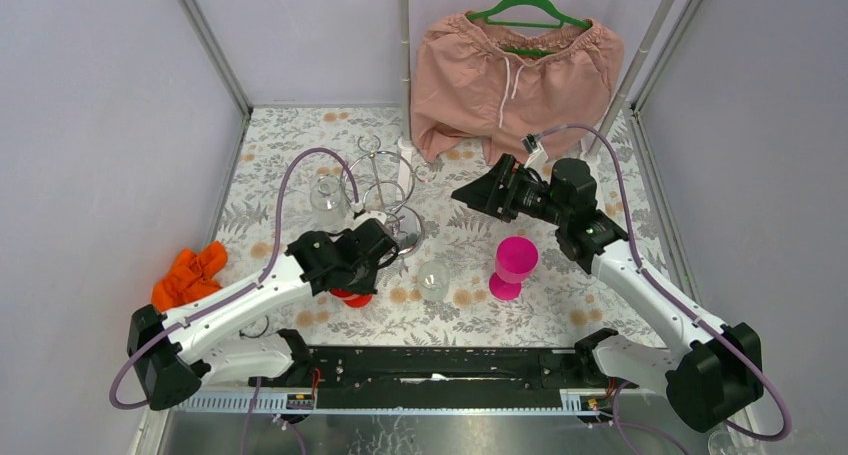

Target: Take the wine glass off the wine glass rack

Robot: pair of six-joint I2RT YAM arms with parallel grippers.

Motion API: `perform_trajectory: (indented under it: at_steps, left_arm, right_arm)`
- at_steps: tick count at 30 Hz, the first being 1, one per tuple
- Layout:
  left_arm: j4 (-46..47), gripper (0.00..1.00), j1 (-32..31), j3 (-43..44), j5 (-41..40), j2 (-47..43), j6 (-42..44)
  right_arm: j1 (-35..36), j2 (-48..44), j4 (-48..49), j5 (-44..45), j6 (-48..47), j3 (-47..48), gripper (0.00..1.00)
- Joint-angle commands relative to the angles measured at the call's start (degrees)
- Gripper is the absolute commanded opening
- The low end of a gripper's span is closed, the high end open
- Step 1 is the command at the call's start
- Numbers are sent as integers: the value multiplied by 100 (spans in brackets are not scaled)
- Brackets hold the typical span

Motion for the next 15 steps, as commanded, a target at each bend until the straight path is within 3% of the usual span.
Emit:
perform_trajectory:
  at_steps: [1, 10, 15]
  left_arm:
    - [-146, 7, 65, -145, 266, 201, -47]
    - [-215, 17, 133, -214, 335, 213, -27]
    - [-222, 28, 152, -239, 364, 207, -28]
  right_arm:
    - [-39, -11, 307, -139, 54, -31, 100]
    - [-66, 4, 411, -186, 85, -115, 100]
    - [-83, 41, 474, -223, 108, -146, 100]
